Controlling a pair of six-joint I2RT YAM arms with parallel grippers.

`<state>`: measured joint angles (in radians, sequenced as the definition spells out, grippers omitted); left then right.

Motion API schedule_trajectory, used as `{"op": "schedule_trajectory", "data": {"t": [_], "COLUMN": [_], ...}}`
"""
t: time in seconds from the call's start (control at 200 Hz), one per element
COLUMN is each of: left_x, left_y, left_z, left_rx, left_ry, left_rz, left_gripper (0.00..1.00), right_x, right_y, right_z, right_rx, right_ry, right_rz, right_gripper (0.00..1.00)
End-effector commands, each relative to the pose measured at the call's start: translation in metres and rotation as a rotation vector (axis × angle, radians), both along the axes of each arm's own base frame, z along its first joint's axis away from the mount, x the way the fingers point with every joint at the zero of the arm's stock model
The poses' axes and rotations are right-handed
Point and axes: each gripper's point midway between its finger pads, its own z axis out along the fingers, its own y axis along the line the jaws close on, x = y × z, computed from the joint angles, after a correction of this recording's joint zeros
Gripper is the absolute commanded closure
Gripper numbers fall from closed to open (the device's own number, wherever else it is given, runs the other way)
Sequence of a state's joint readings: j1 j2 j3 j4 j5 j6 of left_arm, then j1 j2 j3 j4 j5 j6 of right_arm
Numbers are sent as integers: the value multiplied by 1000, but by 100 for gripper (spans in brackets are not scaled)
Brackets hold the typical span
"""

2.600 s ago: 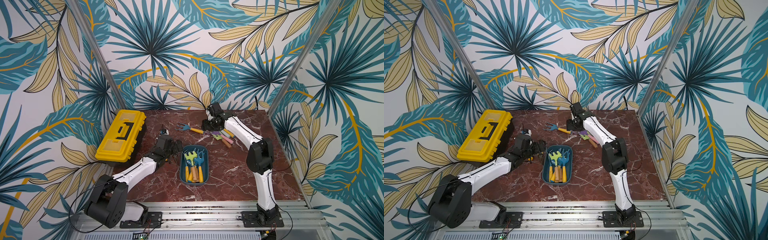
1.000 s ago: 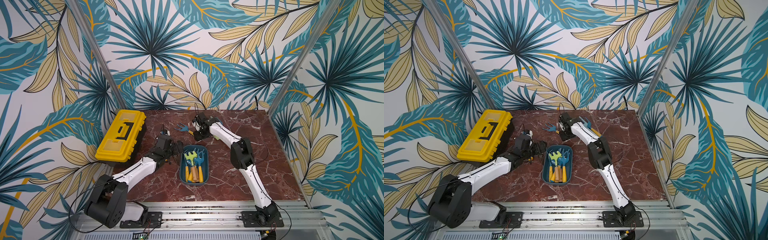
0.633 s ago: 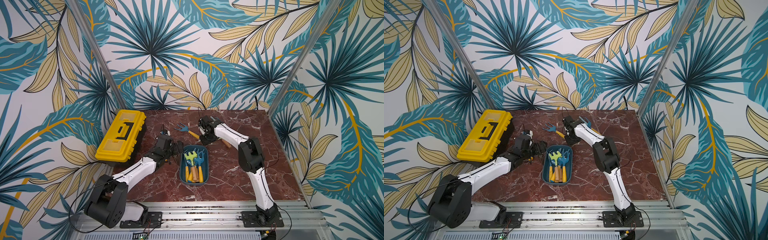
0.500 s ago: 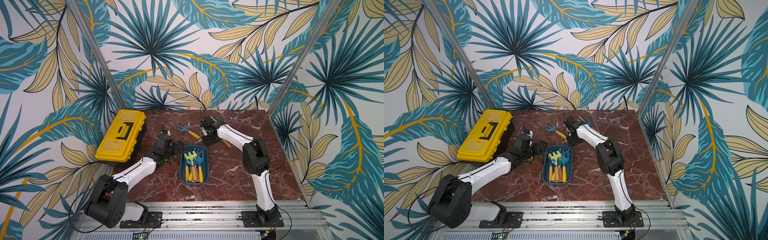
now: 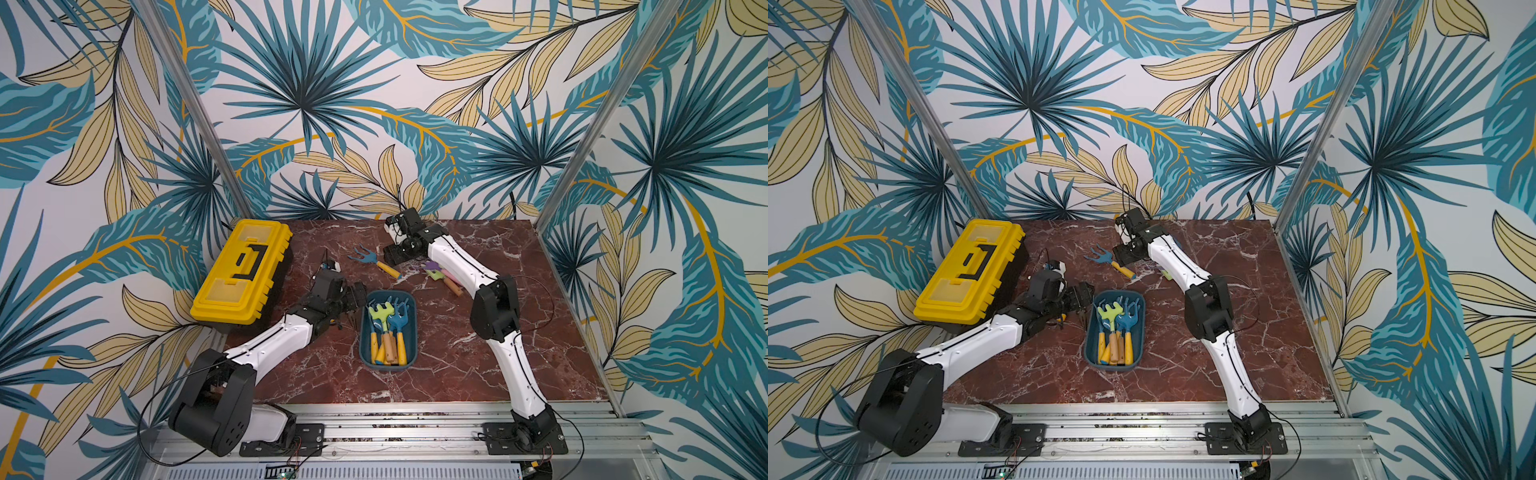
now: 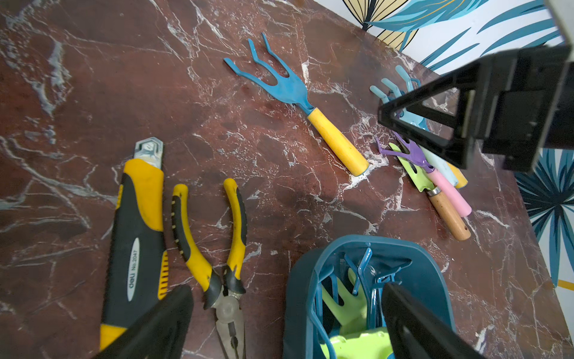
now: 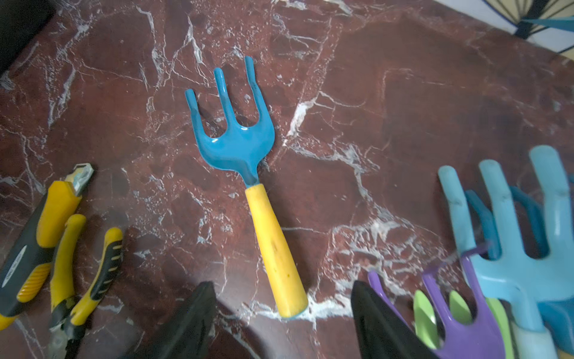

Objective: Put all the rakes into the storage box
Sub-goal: Pick up the rake at the center of the board.

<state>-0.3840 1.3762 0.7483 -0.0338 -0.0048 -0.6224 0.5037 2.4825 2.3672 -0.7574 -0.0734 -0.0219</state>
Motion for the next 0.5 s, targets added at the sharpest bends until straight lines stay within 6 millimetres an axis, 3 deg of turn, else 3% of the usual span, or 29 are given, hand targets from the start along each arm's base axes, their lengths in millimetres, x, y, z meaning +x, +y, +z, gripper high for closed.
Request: {"op": "schedule_trajectory", "data": {"t": [0.0, 0.14, 0.351, 0.496], "left_x": [-2, -2, -1, -1], "left_y": [7, 5, 3, 2], "left_z": [-1, -3, -6, -6], "left_rx": [-4, -15, -27, -33], "left_ry": [-12, -7, 5, 7], "left_rz": [24, 22, 16, 13], "left_gripper": [0, 0, 0, 0], "right_x": [-1, -1, -3, -5], "right_y": [10, 18, 14, 15], "right_z": [-21, -30, -70, -85], "right_rx": [7, 30, -59, -159], "right_ry": [33, 51, 96, 75], "right_rz": [69, 96, 93, 105], "right_gripper": [22, 19, 17, 19]}}
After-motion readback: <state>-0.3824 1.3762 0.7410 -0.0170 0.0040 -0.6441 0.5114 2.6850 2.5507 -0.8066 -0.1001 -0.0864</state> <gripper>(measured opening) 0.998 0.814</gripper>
